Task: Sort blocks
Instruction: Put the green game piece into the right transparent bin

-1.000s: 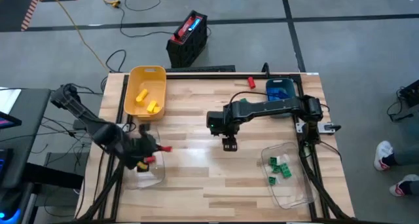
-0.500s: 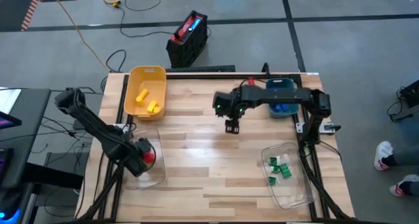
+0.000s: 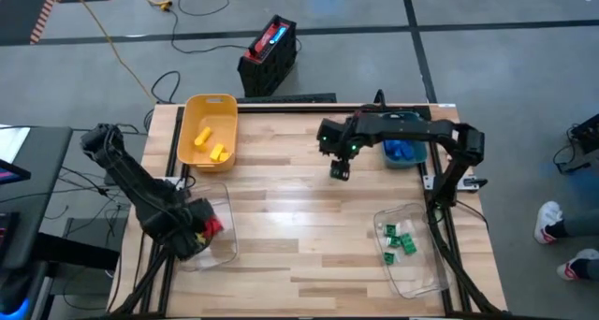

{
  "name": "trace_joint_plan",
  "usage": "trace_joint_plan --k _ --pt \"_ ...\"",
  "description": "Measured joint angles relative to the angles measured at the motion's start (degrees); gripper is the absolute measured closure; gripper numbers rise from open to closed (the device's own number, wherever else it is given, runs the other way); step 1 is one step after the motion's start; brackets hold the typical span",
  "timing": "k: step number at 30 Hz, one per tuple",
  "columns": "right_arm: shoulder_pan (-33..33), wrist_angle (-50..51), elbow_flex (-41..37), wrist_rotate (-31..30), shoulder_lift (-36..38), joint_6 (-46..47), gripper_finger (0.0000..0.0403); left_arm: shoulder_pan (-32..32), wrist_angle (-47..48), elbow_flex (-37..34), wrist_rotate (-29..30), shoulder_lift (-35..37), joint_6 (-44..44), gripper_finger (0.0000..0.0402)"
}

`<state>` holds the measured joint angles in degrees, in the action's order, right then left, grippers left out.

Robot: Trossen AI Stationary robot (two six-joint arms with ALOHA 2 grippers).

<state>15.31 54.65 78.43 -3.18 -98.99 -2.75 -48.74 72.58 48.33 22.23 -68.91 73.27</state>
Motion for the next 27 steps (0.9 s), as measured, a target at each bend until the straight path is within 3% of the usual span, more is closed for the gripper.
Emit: trace_joint_plan --k 5,10,15,19,23,27 --pt "-2.57 -1.13 -0.52 -0.05 -3.57 -3.96 0.0132 -1.60 5.27 3.37 6.31 0.03 1.11 0.0267" --pt "-3.39 -0.31 -0.55 0.00 -8.18 -11.14 0.0132 -1.54 5.05 4.60 8.80 0.03 -2.42 0.0239" --pt "-1.30 0.65 -0.59 0.02 -10.09 -9.43 0.0132 -1.54 6.14 4.60 11.03 0.01 -3.86 0.0197" --pt "-0.48 -1.58 -0.57 -0.04 -10.11 -10.73 0.0132 -0.69 6.29 4.60 17.63 0.01 -6.80 0.0172" --pt "-0.19 -2.16 -0.55 -0.02 -10.47 -6.61 0.0132 1.07 6.27 4.60 21.89 0.01 -9.03 0.0166" --pt "-0.07 -2.35 -0.55 -0.07 -12.80 -6.28 0.0132 2.60 5.58 4.60 22.45 0.01 -10.72 0.0166"
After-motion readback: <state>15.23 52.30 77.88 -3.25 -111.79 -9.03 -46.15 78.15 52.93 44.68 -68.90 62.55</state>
